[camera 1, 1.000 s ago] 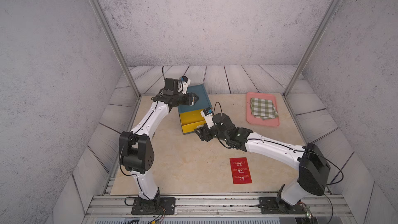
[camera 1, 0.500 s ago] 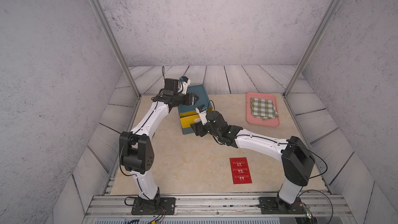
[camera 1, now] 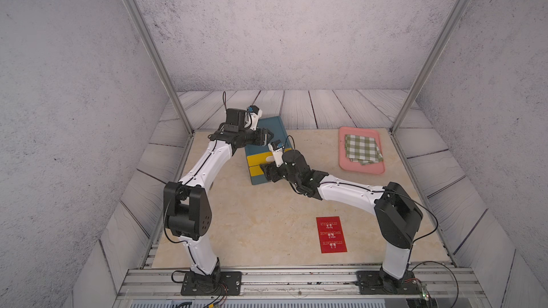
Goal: Take the postcards out of the drawer
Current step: Close the drawer in the storage box.
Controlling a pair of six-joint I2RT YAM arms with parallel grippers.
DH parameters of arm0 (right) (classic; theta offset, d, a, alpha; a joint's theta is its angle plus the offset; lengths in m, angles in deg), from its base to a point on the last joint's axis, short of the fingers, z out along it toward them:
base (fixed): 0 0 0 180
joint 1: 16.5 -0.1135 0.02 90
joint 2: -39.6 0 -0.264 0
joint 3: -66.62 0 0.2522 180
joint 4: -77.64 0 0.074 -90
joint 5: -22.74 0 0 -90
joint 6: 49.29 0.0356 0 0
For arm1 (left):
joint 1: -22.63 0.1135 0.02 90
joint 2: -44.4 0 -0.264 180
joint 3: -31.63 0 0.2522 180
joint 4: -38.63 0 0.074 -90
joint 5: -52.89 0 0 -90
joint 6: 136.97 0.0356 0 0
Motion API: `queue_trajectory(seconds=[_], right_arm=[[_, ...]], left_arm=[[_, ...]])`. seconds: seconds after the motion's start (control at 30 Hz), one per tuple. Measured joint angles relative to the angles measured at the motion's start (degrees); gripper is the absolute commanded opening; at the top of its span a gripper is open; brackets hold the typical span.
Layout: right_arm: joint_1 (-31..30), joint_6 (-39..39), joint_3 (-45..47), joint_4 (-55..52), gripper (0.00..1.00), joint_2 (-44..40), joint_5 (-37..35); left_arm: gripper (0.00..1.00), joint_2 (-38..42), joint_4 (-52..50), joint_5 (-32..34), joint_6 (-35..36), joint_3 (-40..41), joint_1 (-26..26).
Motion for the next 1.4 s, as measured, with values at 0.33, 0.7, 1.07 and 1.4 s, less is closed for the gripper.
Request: queue_trajectory(seconds=[0.33, 0.7, 1.07, 1.4], right_arm=[[0.2, 0.0, 0.0, 0.1, 0.78, 0.0, 0.3], [-2.0, -0.8, 4.3, 1.1, 0.8, -0.5, -2.0], [-3.4, -0.1, 8.4, 3.0, 0.8, -0.5, -10.1], [-3.4, 0.5, 7.8, 8.2, 0.78, 2.8, -14.9]], left_arm=[[0.68, 0.3, 0.3, -0.1, 0.0, 0.5, 0.0], [0.68, 0.5, -1.0, -0.6, 0.0, 0.0, 0.3], [0.68, 0.5, -0.2, -1.0, 0.0, 0.5, 0.4], [0.68, 0.5, 0.8, -1.5, 0.0, 1.0, 0.5]])
